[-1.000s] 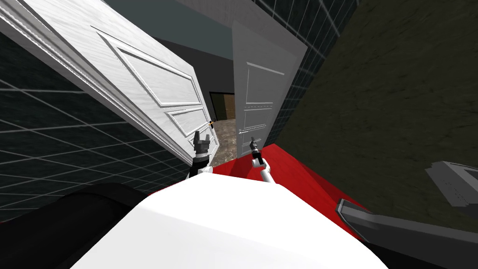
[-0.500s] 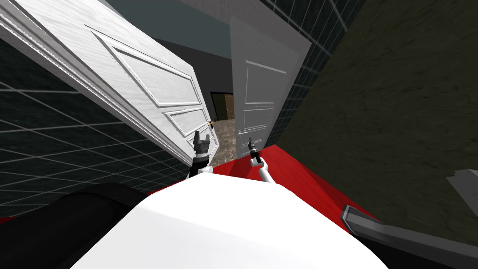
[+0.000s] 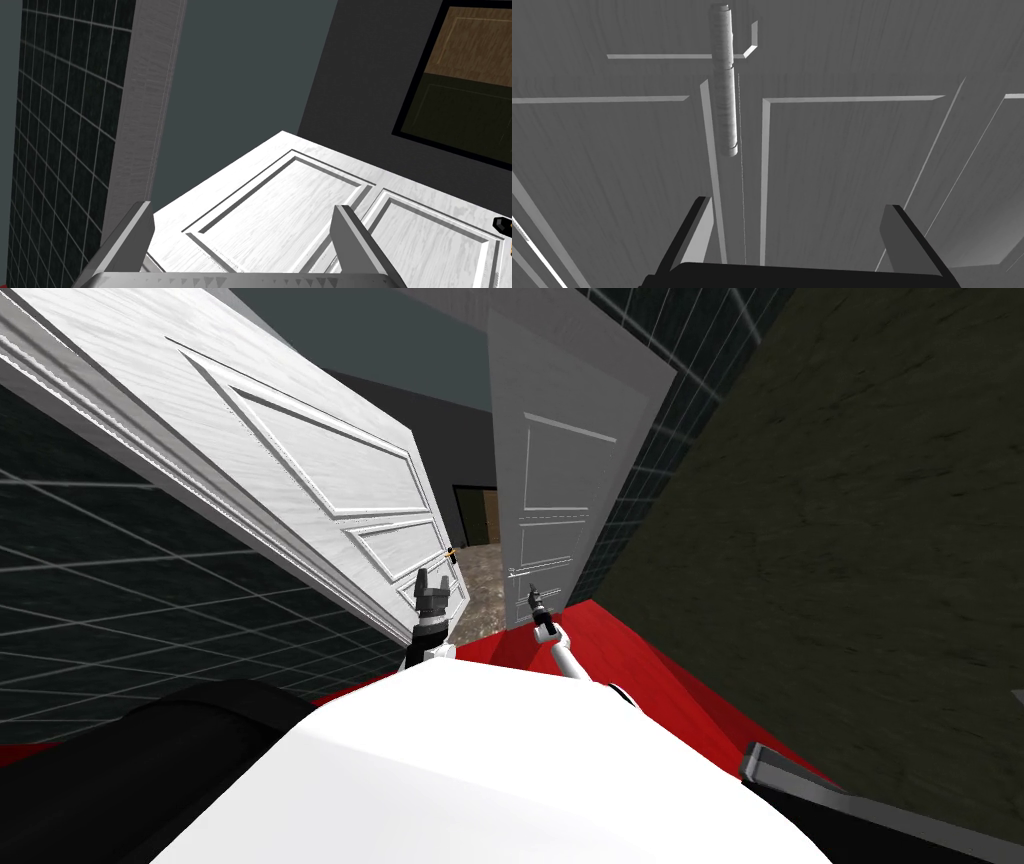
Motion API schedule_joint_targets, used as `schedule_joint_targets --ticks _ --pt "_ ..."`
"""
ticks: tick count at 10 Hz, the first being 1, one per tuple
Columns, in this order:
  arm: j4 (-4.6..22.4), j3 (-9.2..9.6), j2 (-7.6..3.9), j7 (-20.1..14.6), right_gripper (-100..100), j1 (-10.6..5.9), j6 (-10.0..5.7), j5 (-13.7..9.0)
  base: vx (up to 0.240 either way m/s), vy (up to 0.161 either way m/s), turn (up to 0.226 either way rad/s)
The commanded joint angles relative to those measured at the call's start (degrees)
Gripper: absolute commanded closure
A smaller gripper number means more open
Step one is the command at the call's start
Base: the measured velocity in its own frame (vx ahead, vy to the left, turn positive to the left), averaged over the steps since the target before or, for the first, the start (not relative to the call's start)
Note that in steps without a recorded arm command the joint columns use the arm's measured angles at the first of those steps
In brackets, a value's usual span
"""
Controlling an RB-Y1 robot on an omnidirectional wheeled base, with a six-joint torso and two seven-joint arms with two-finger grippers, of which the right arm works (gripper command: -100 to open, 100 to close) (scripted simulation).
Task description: Push the door open
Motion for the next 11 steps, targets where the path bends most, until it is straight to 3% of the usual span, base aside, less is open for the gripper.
schedule_joint_targets --ticks 1,6,10,11 --pt "2.6 0.33 0.43 0.0 -100 -1.38 -0.15 0.0 0.04 -0.04 0.023" --pt "11.7 1.81 2.06 -0.4 -100 -6.8 -0.32 -0.3 0.071 -0.068 0.054" --pt "17.3 2.73 3.41 -0.6 -100 -10.12 -0.43 -0.5 0.076 -0.065 0.044" --pt "17.4 2.47 3.14 -0.7 -100 -10.21 -0.87 -0.5 0.033 -0.028 0.014"
